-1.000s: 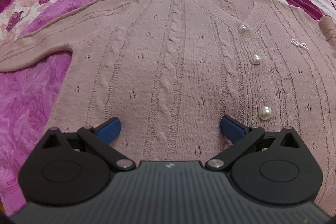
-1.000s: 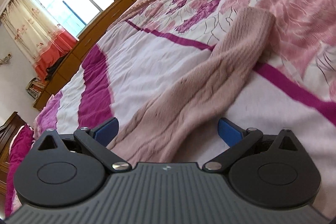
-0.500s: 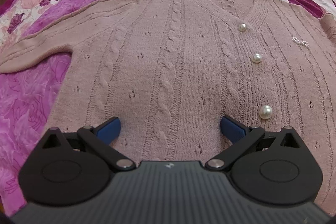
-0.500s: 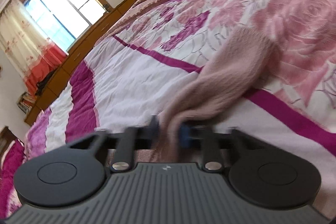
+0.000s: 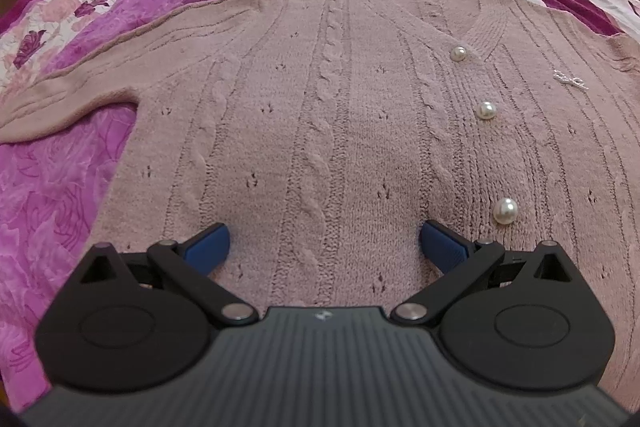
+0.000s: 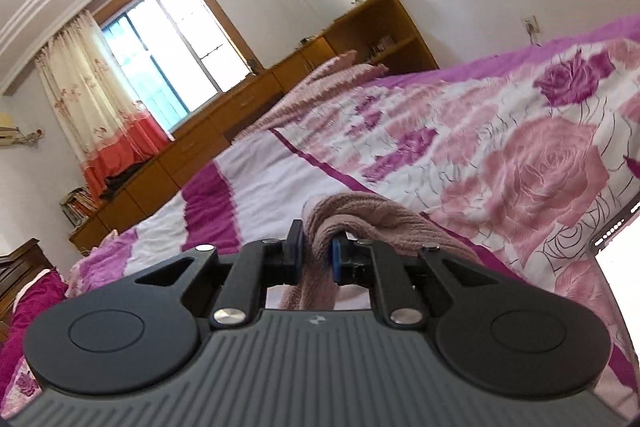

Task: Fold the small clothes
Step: 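Lift the sleeve with the right tool and lay it across the cardigan body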

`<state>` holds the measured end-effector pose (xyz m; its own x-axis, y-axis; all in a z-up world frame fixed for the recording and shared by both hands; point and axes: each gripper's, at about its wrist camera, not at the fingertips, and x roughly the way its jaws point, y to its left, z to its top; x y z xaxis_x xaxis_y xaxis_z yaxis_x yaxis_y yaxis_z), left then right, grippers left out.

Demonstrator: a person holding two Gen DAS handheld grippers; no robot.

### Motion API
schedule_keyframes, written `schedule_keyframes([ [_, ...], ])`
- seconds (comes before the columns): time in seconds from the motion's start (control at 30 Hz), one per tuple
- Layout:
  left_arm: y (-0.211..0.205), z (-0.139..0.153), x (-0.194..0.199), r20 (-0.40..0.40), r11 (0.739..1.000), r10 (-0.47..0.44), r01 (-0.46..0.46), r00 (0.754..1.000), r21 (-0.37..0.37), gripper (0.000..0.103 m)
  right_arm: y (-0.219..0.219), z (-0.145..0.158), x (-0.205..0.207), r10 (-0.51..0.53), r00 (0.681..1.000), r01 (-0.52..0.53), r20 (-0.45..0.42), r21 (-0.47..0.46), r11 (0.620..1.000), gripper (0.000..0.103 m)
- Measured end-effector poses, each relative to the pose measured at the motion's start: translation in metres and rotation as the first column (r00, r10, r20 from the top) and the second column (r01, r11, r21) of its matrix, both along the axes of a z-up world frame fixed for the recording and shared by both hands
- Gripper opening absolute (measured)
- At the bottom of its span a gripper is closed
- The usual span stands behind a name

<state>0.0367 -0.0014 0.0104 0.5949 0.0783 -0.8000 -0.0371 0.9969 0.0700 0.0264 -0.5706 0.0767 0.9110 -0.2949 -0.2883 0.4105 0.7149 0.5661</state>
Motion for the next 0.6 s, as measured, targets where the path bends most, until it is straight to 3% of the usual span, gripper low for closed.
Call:
schedule_keyframes([
  [0.23,0.005,0.011,0.0,0.0,0.999,-0.024,0.024,1.0,-0.026,0.103,0.04,0.029,-0.006,0.061,0.998,-0.061,-0.001,0.004,0.998,0.014],
  [0.6,0.024,0.037,-0.006,0.089,0.998,-0.05,0.054,0.995,-0.034,0.103,0.136,0.043,0.016,0.158,0.985,-0.16,-0.07,-0.025,0.987,0.014],
])
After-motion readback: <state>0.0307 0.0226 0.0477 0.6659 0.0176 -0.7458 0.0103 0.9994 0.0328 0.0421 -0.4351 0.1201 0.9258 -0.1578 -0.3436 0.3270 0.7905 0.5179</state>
